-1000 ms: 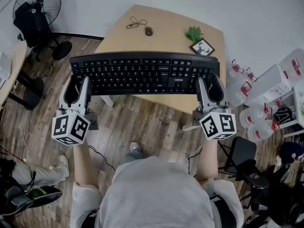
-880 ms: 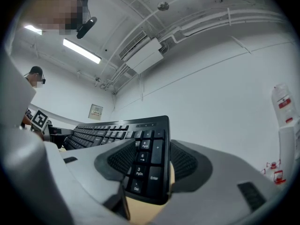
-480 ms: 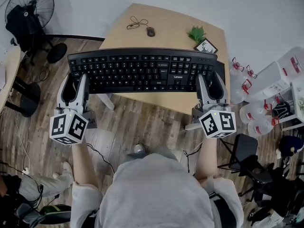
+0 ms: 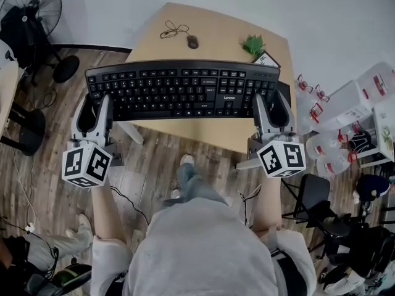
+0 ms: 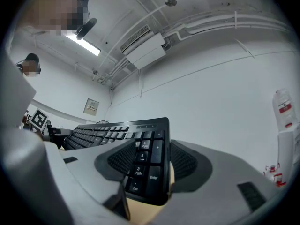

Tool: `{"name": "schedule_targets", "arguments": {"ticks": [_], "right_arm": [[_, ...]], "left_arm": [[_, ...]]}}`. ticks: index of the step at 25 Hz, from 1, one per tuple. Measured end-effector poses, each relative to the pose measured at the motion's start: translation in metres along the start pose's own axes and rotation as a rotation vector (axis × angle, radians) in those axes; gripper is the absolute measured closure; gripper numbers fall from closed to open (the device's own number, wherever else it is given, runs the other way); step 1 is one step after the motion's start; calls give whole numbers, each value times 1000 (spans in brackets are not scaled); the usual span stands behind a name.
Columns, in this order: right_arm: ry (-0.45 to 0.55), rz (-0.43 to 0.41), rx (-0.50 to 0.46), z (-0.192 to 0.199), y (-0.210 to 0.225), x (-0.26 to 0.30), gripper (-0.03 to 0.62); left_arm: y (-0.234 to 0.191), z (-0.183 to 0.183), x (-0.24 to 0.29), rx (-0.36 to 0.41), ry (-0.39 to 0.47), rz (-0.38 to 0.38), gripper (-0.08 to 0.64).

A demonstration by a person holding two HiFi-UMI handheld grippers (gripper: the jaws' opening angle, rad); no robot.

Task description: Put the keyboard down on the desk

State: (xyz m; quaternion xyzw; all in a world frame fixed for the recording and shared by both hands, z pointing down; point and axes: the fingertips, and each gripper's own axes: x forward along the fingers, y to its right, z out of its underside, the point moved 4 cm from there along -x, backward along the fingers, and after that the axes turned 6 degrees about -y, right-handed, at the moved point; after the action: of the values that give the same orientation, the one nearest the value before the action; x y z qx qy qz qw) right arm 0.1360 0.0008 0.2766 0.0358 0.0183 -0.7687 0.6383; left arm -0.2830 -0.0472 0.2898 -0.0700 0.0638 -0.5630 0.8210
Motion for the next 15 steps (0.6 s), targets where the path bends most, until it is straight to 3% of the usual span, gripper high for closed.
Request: {"name": "schedule_targets", "arguments": {"ticks": [15], "right_arm": [[-40, -3, 32, 17, 40, 132, 373]], "left_arm": [[-35, -3, 129, 4, -40, -22, 322]]}}
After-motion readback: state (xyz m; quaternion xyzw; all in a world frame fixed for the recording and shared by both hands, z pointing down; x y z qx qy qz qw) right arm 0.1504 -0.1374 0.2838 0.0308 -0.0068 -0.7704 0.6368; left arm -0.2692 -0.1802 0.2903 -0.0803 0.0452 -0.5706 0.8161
